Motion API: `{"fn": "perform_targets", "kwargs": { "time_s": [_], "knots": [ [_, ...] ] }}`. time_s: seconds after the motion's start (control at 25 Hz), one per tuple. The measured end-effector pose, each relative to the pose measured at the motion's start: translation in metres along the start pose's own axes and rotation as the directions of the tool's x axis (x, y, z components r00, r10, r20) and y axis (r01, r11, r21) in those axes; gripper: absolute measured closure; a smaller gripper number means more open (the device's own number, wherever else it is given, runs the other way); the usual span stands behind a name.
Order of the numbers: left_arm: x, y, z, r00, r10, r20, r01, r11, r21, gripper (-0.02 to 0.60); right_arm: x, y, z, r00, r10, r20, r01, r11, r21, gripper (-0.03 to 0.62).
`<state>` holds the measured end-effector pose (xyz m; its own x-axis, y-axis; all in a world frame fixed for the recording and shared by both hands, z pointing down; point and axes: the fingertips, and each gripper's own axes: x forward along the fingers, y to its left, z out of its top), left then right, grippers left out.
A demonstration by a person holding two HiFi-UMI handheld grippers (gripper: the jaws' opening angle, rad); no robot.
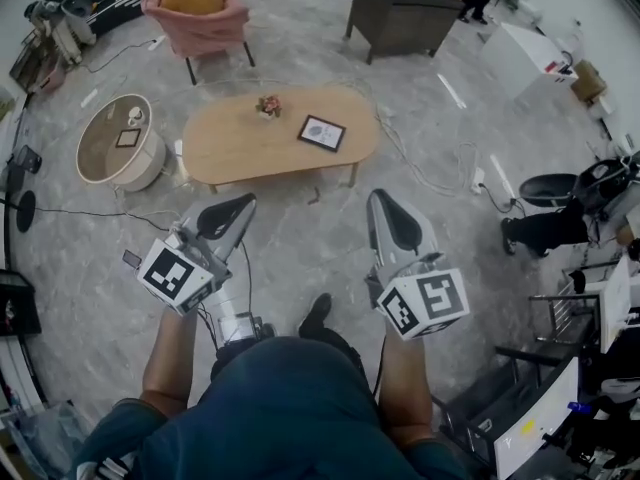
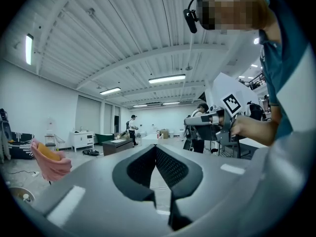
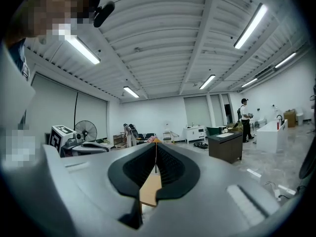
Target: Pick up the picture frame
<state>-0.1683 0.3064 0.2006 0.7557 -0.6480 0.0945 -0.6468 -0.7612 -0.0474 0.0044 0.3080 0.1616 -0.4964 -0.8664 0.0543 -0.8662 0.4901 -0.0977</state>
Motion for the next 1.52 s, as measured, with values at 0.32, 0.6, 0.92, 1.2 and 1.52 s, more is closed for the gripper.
{"fn": "perform_targets", "kwargs": {
  "time_s": [0.32, 0.6, 0.92, 1.2, 1.52],
  "knots": [
    [0.058, 0.018, 0.006, 0.997, 0.077, -0.028, -0.078, 0.997, -0.011, 0.584, 0.043, -0.063, 0.011, 0.997, 0.083, 0.005, -0.083, 0.996, 0.016, 0.58],
    [0.107, 0.018, 0.014, 0.993, 0.119, -0.016, -0.119, 0.992, 0.03, 0.586, 0.058, -0.111, 0.015, 0.992, 0.125, 0.018, -0.125, 0.992, 0.029, 0.58],
    [0.161, 0.02, 0.012, 0.995, 0.08, -0.054, -0.08, 0.997, 0.01, 0.585, 0.071, -0.157, 0.014, 0.994, 0.111, 0.014, -0.111, 0.993, 0.046, 0.58],
    [0.21, 0.044, 0.002, 0.999, -0.002, -0.046, 0.002, 1.0, -0.002, 0.586, 0.091, -0.189, 0.008, 0.999, 0.037, 0.002, -0.037, 0.999, 0.039, 0.581],
    [0.273, 0.107, 0.002, 0.994, -0.109, -0.026, 0.109, 0.994, -0.001, 0.586, 0.148, -0.225, 0.014, 0.998, -0.068, -0.006, 0.069, 0.997, 0.035, 0.58]
  ]
}}
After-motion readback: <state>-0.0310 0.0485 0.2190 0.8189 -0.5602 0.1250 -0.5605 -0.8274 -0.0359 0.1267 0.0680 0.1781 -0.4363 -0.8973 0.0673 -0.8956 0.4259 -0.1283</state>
